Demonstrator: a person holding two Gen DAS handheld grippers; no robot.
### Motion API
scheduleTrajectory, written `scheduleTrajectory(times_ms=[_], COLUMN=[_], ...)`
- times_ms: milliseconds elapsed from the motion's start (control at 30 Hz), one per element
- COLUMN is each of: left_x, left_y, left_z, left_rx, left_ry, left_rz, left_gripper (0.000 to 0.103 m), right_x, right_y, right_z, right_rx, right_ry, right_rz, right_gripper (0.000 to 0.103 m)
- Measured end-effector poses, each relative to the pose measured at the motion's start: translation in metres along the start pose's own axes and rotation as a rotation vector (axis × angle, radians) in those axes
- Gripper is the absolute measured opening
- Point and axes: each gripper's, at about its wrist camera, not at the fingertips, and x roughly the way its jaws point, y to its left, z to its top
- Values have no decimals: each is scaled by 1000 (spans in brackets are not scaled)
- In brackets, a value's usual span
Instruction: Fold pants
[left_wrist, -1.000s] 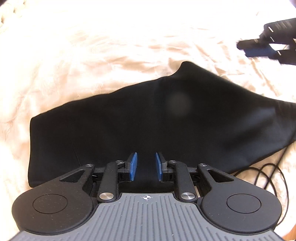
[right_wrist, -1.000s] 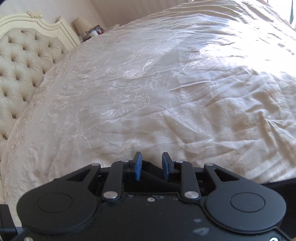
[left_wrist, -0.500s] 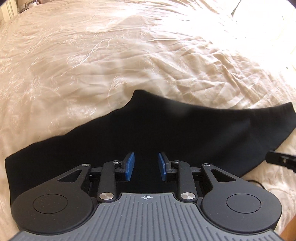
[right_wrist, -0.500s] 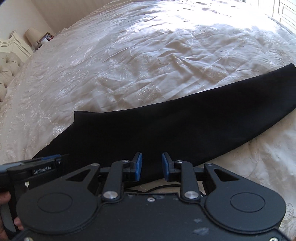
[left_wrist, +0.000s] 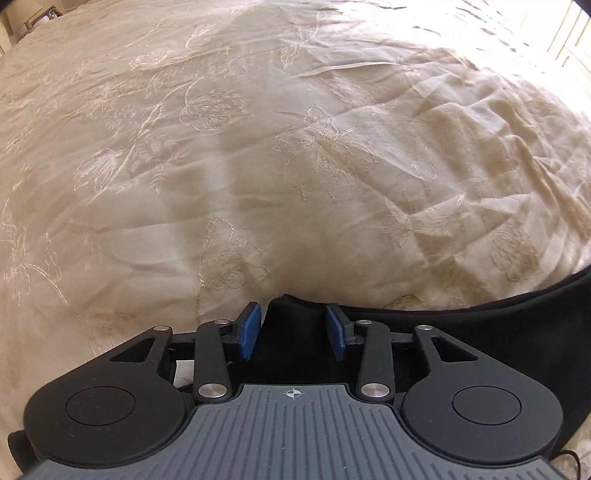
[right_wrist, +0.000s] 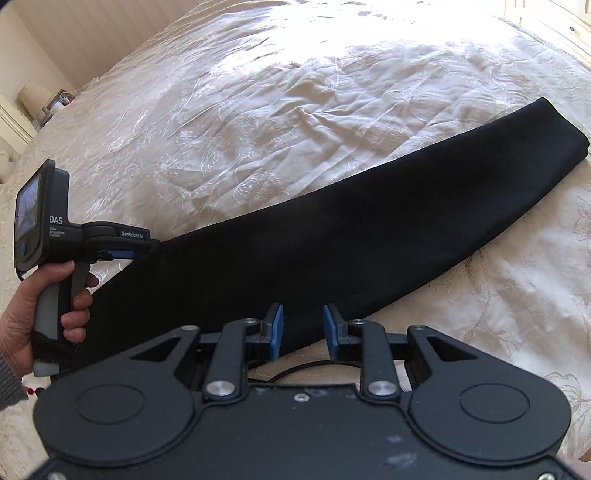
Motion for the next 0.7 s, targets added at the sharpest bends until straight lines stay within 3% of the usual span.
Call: scheduleTrajectory(times_ms=[333, 500, 700], left_x=[-67, -87, -90], left_y=[-13, -60, -156], left_z=[-18, -31, -40], left_rx=[-113, -126, -125], left_ry=[-115, -109, -48], left_rz=[1, -20, -59], left_gripper=[38, 38, 38], right_x=[3, 4, -5], right_y=[-48, -94, -164], right_z=[20, 36, 66], right_rx=[16, 7, -55], right_ry=[-21, -38, -60], right_rz=[-43, -45, -62], right_gripper=[27, 27, 27])
